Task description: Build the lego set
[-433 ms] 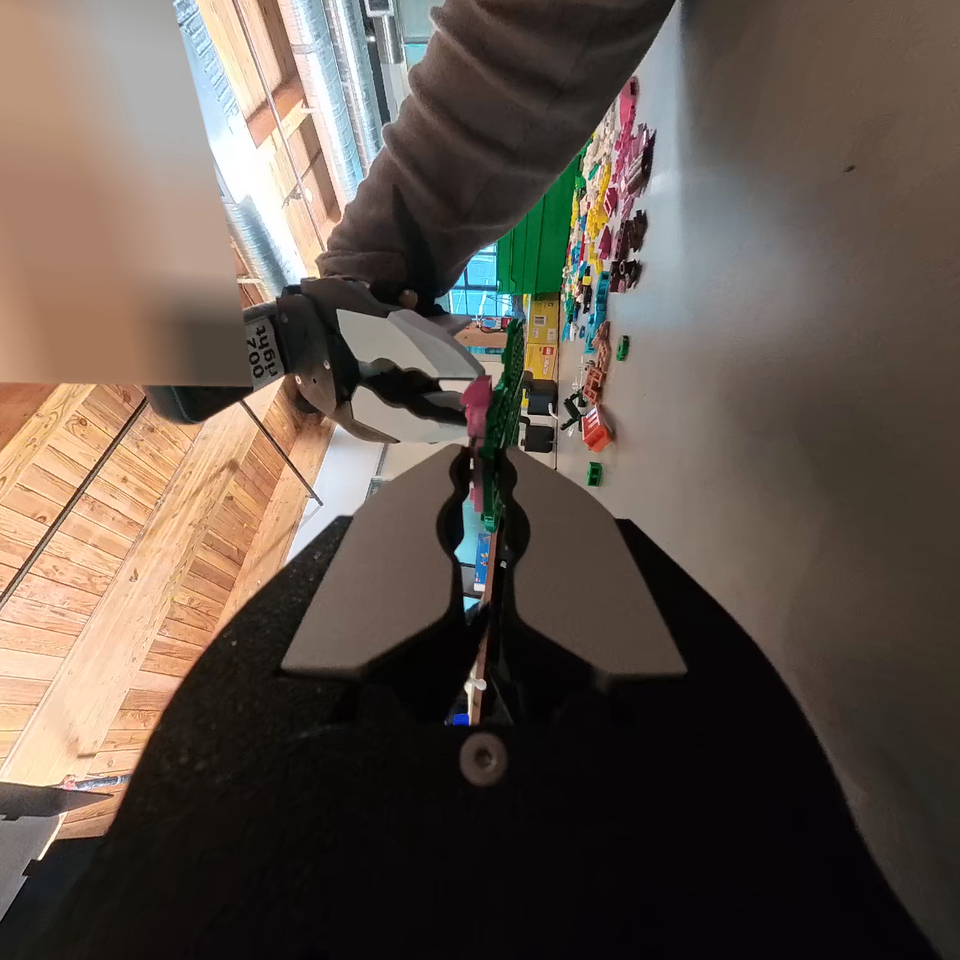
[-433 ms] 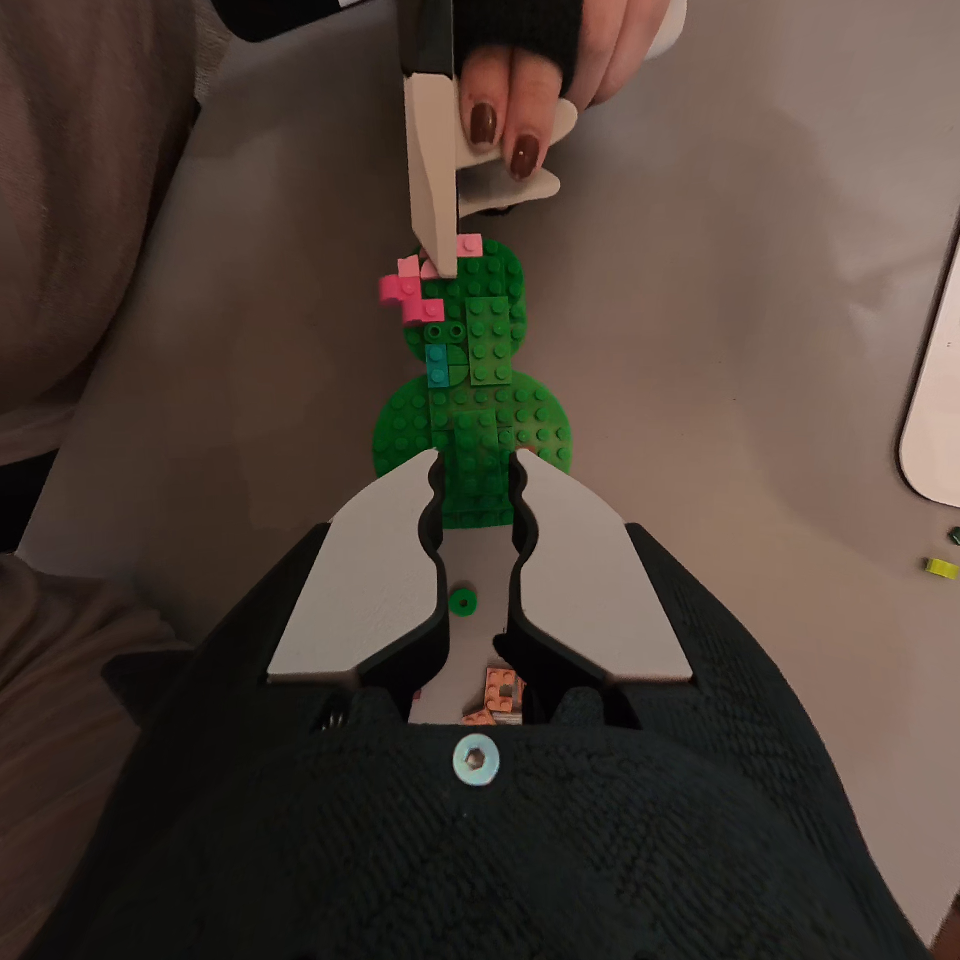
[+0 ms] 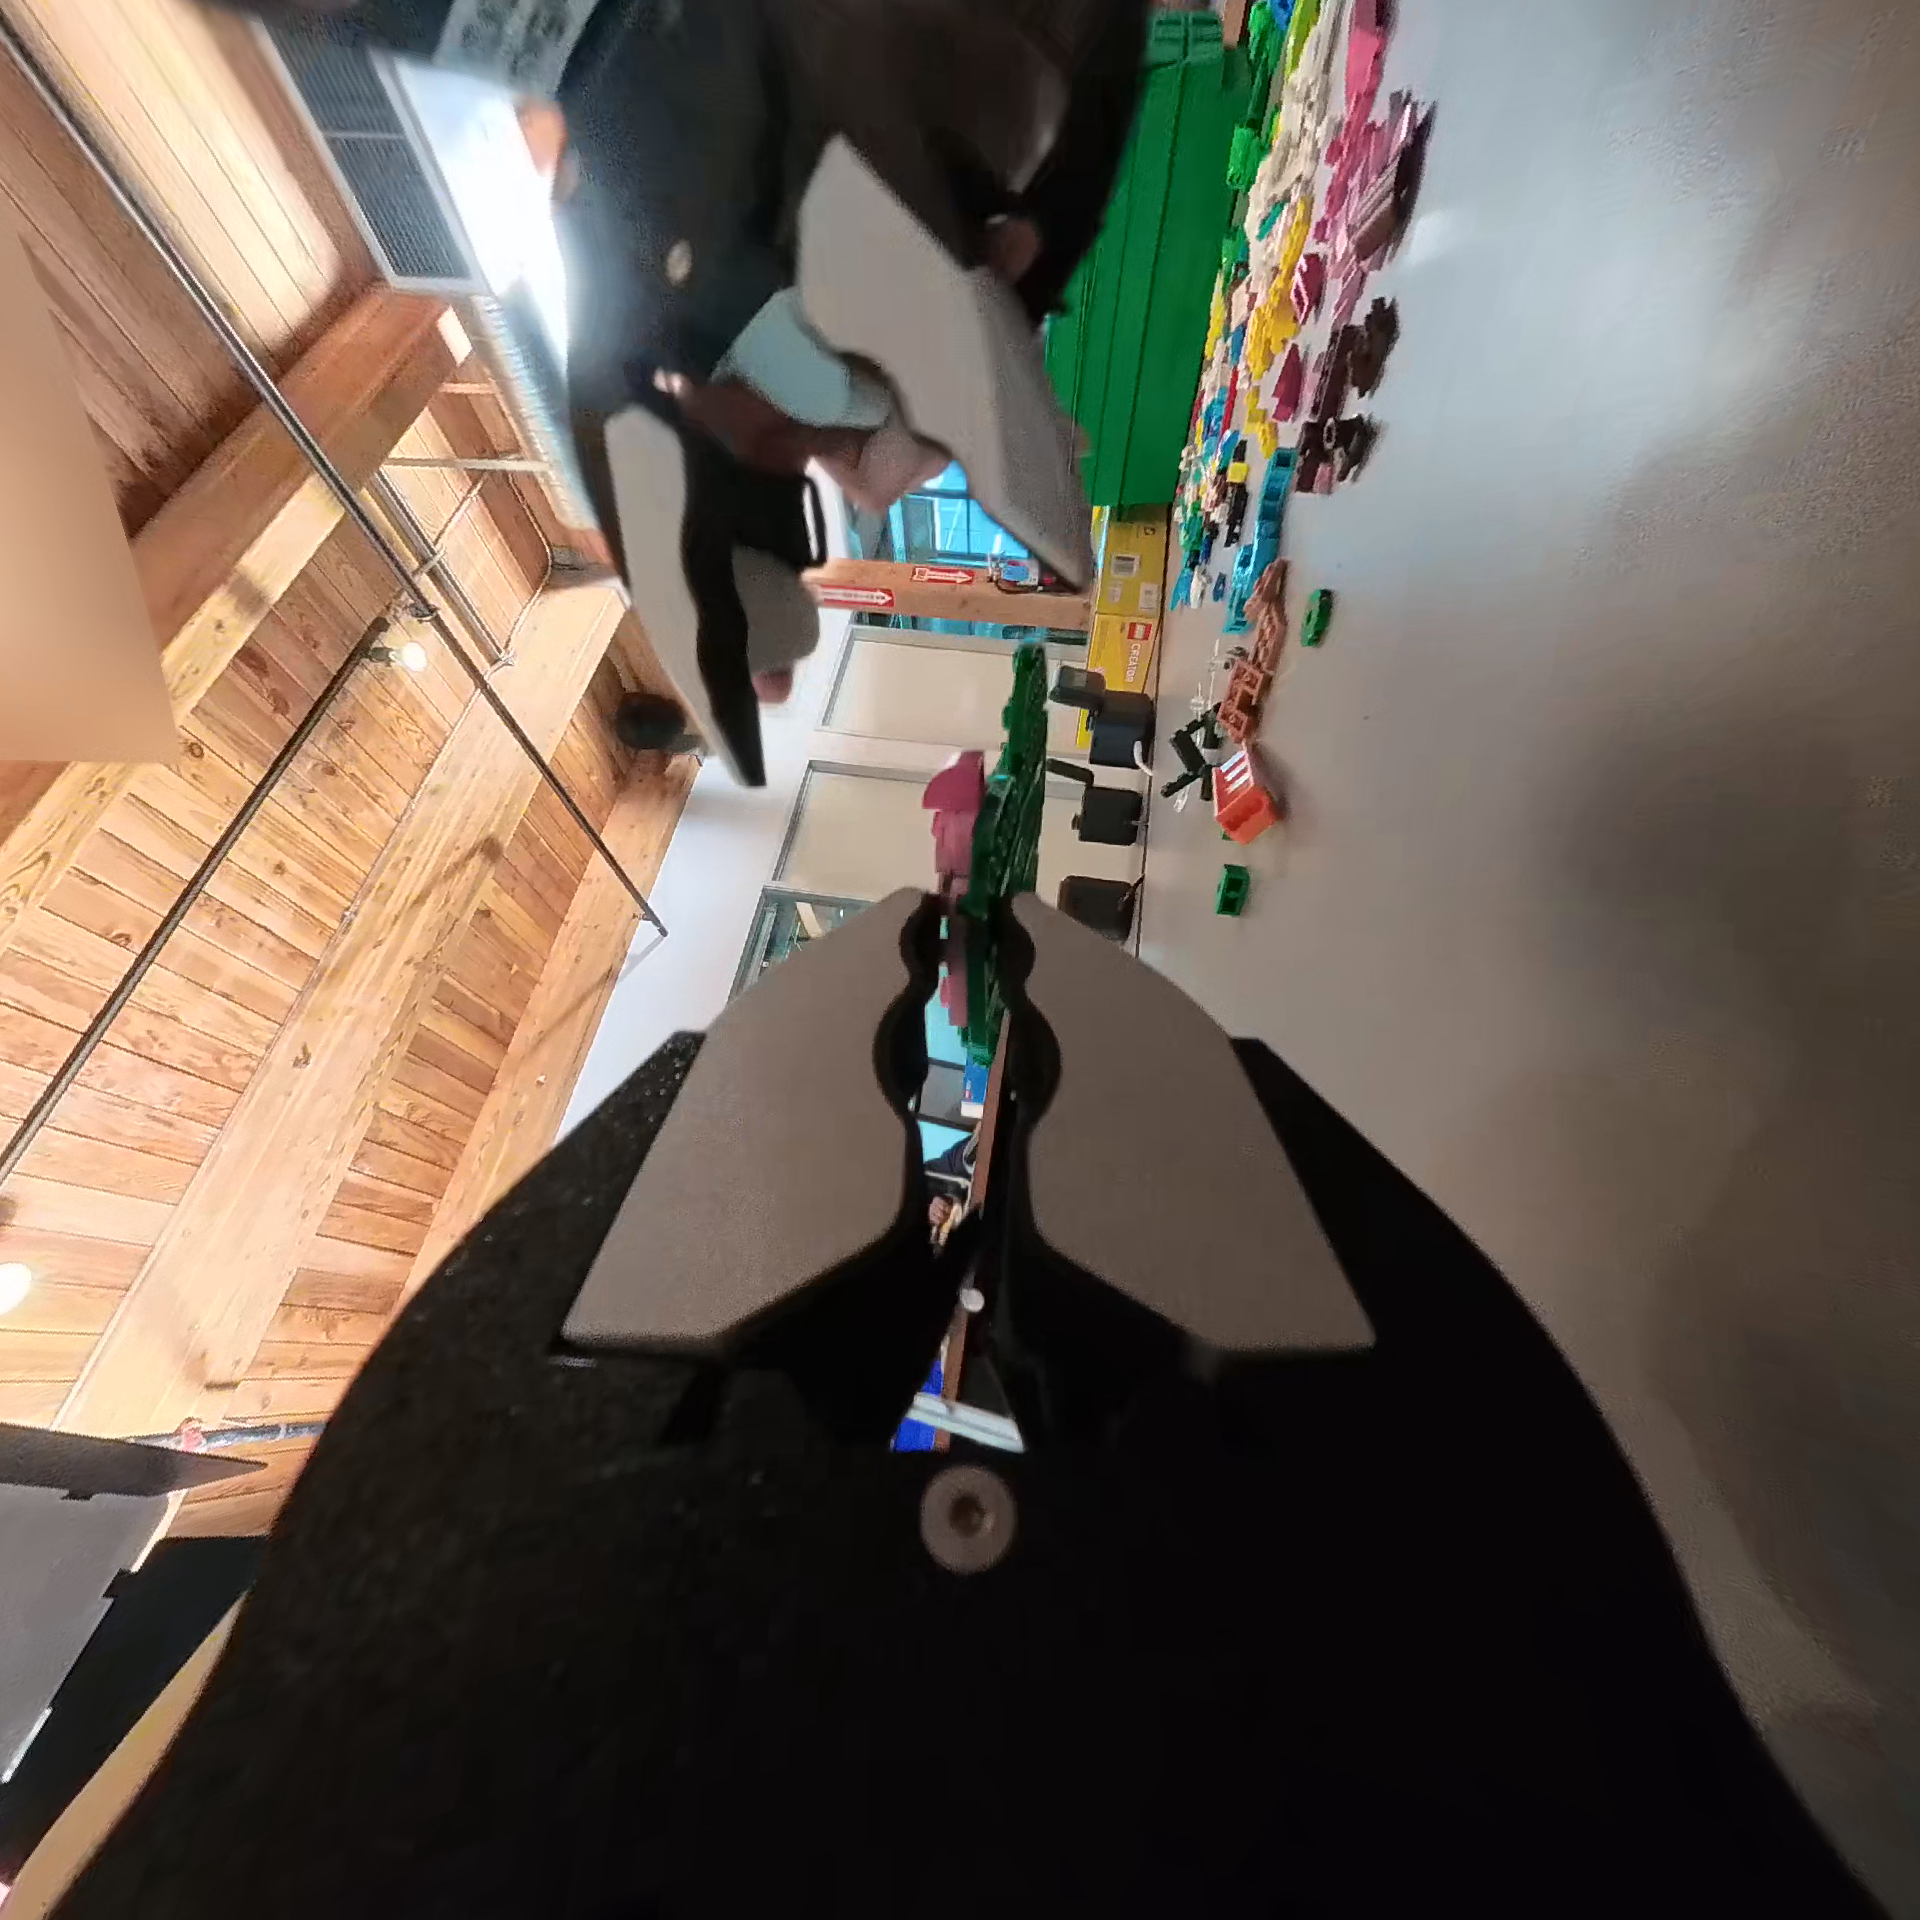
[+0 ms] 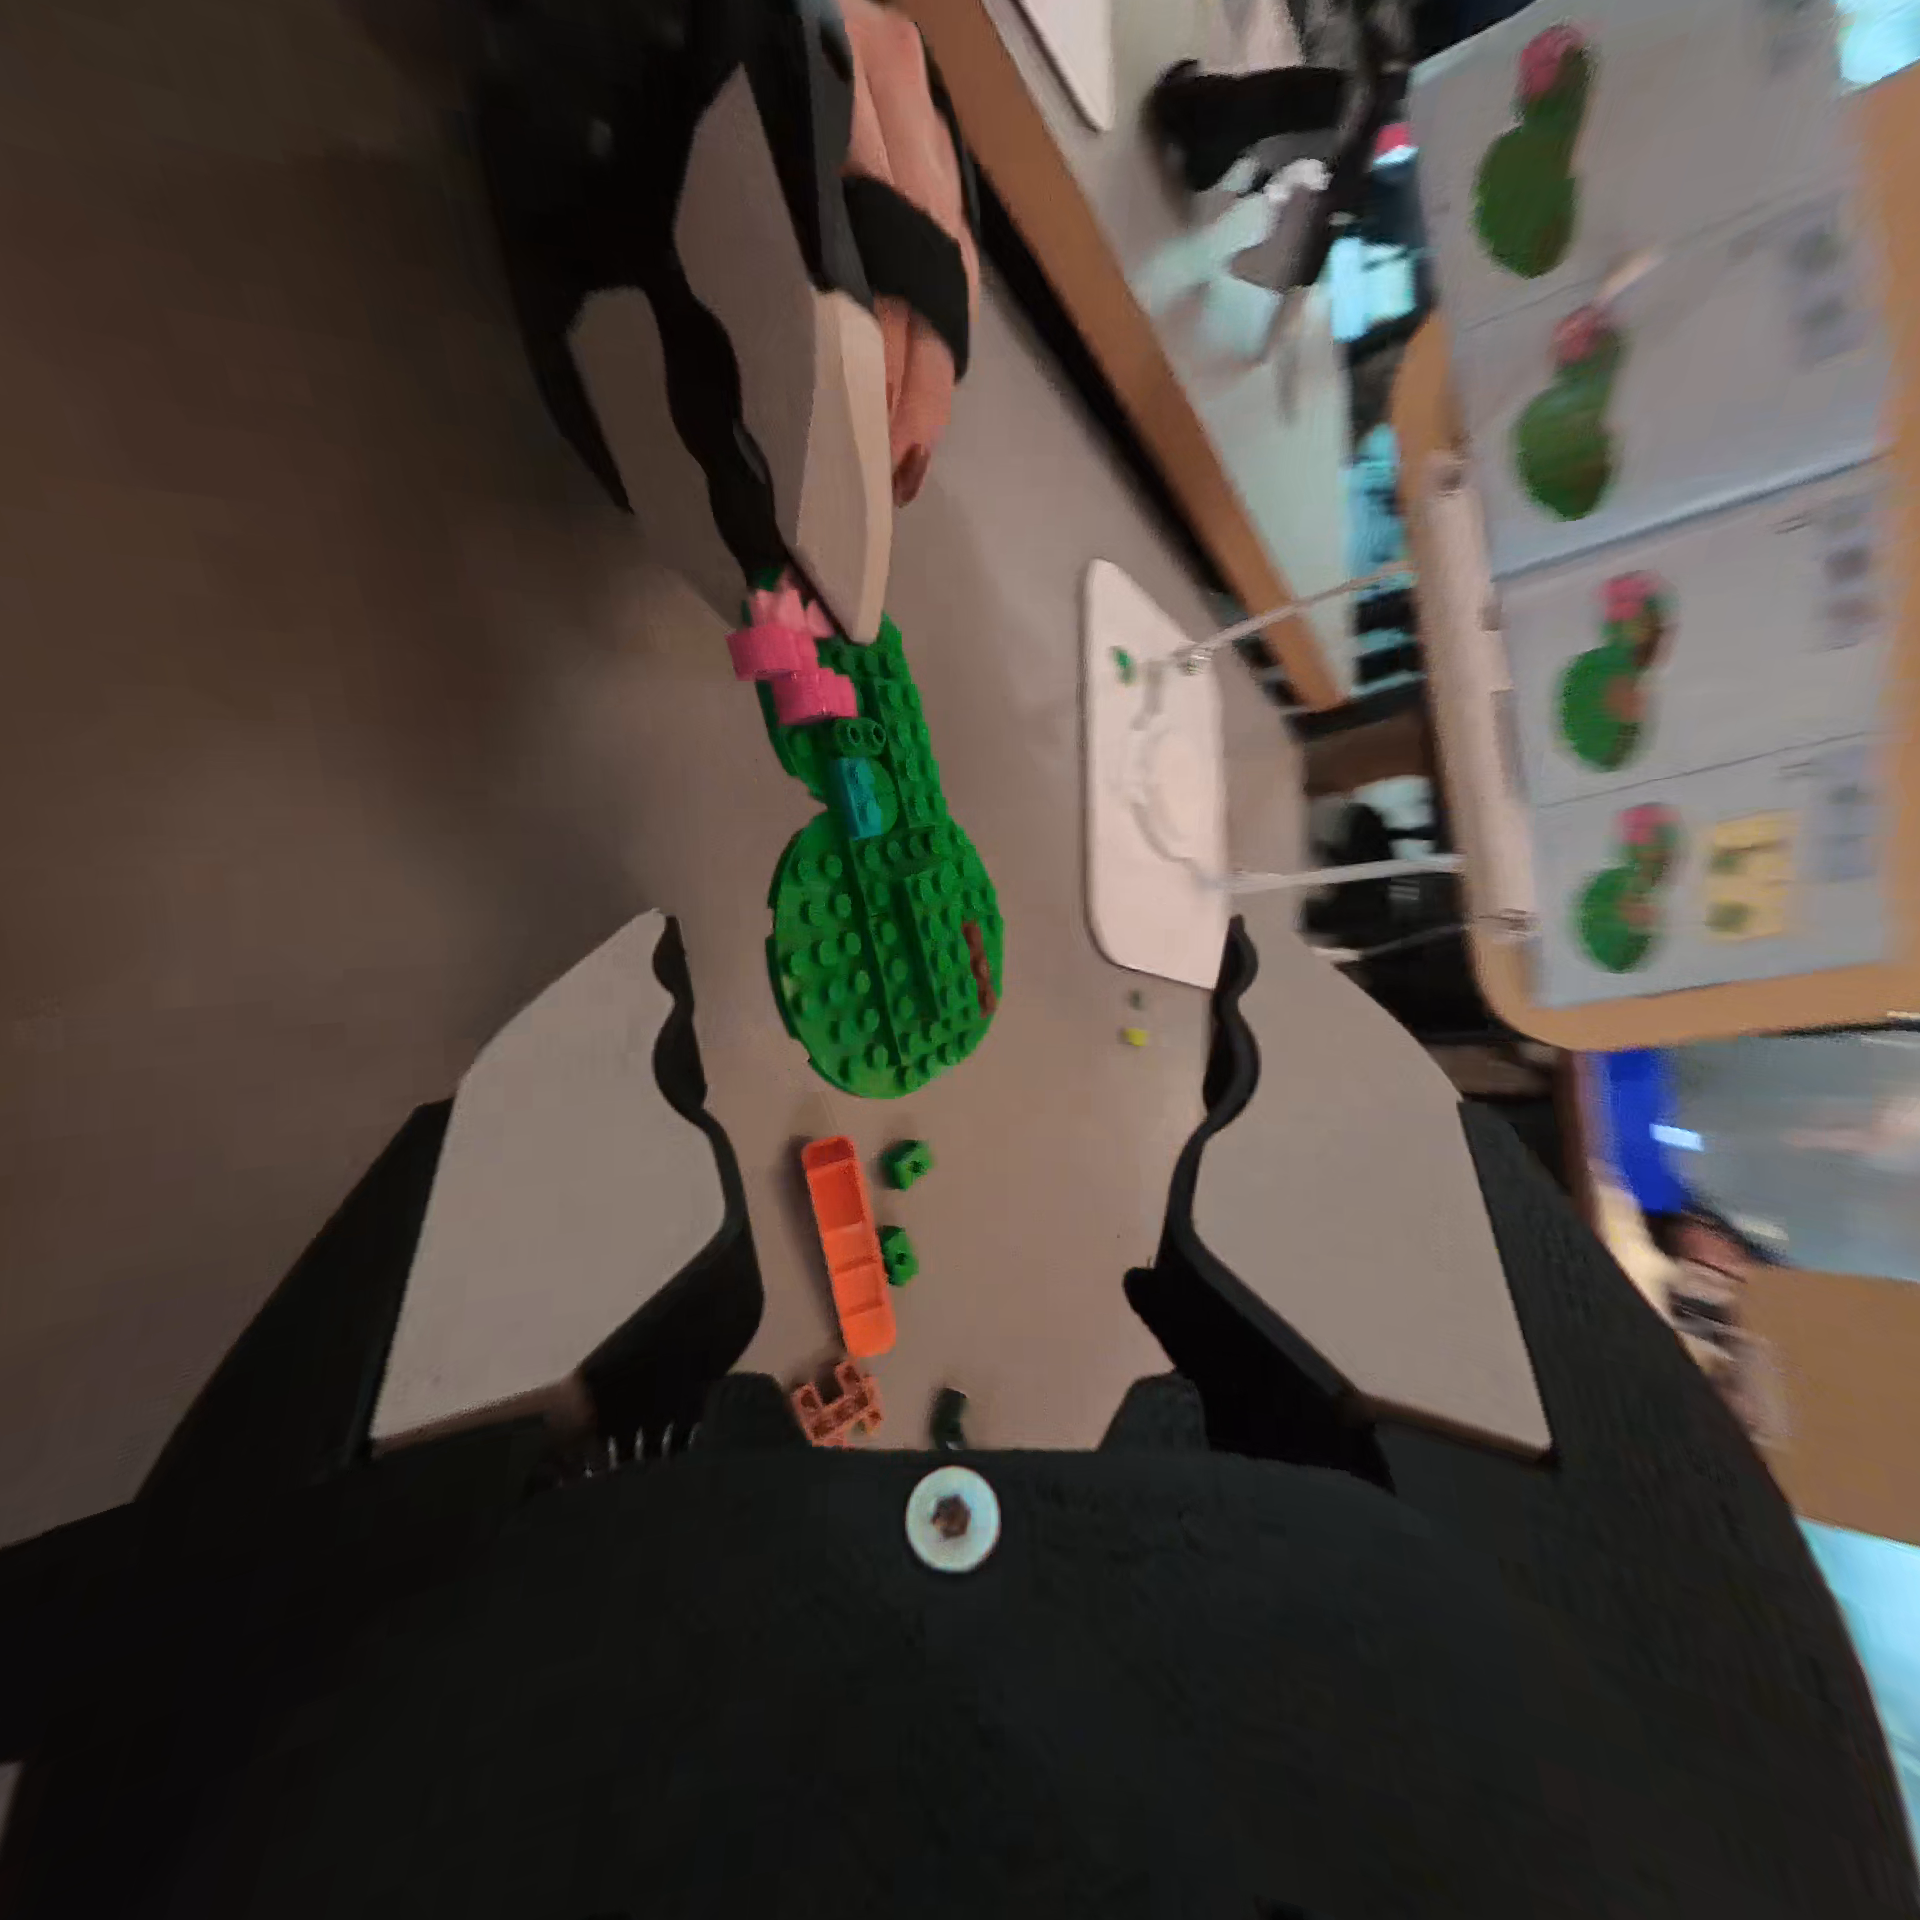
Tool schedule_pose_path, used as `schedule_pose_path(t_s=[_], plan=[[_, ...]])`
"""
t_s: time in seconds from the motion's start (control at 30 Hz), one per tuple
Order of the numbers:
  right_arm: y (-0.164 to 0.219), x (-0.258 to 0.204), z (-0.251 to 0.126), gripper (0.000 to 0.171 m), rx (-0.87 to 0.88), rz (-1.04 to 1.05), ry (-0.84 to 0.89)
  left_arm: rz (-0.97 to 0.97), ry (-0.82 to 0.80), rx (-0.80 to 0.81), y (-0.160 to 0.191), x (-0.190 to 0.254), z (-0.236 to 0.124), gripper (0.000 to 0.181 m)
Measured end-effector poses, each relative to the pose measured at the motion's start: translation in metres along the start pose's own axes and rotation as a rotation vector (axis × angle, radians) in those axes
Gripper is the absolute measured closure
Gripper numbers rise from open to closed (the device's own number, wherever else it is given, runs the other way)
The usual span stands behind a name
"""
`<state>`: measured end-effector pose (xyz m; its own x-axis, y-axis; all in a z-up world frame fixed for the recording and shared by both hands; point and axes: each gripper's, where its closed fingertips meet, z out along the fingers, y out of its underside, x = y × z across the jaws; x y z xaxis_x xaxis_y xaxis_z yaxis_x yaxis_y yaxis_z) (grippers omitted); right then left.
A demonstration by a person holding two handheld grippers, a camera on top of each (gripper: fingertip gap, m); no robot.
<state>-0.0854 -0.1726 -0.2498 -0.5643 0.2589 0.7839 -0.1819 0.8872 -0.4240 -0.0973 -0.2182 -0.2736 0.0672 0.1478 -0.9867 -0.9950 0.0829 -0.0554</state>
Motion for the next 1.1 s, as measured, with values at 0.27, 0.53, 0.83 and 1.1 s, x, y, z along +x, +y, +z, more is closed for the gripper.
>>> schedule_pose_path(t_s=[0.27,0.53,0.83,1.1], plan=[[0.021,-0.017,0.022,0.073,-0.140,-0.220,0.303,-0.070,-0.027,-0.035,0.008,-0.009,0.000,0.172],[0.029,-0.005,0.040,0.099,-0.196,-0.324,0.356,-0.091,-0.018,-0.012,0.001,-0.009,-0.001,0.172],[0.034,-0.002,0.041,0.130,-0.289,-0.405,0.405,-0.088,0.000,-0.015,0.000,-0.006,0.000,0.172],[0.032,0.002,0.037,0.155,-0.323,-0.463,0.447,-0.083,0.024,-0.009,-0.002,-0.002,0.000,0.171]])
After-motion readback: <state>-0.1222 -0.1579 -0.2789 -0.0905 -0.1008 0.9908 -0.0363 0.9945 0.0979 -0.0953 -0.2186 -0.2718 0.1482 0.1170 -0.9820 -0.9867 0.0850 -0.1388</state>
